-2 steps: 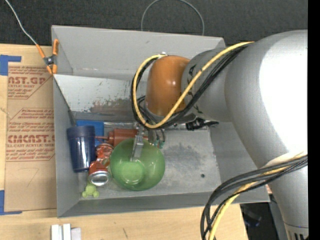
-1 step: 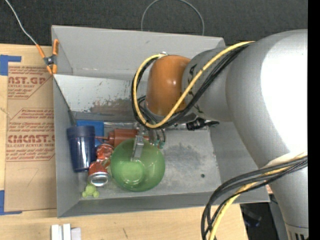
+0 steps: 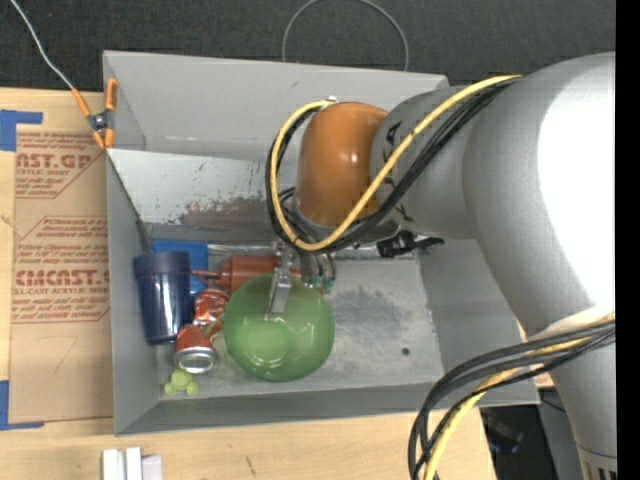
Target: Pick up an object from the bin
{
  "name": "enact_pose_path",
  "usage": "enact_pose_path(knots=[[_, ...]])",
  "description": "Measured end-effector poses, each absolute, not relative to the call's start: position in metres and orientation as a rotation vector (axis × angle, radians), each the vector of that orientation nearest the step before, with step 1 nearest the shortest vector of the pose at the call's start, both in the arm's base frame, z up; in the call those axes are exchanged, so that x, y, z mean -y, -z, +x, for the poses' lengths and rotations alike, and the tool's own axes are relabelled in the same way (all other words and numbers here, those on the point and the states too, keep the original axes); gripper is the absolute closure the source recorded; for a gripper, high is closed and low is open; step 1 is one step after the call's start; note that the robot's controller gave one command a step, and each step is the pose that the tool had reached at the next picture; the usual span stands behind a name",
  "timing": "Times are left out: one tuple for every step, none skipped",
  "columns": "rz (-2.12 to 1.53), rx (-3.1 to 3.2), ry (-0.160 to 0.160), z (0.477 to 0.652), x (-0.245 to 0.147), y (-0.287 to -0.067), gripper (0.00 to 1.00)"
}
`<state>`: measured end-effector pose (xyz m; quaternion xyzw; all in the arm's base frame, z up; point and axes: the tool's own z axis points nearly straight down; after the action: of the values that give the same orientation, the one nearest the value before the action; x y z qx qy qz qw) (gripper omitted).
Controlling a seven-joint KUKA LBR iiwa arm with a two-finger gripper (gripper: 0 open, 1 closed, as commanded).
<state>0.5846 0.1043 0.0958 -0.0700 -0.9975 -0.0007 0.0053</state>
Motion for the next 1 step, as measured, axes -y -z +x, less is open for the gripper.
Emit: enact_pose_path(knots=[[-0.219,3.125,0.004,0.5851,-0.1047,-0.121,1.0]])
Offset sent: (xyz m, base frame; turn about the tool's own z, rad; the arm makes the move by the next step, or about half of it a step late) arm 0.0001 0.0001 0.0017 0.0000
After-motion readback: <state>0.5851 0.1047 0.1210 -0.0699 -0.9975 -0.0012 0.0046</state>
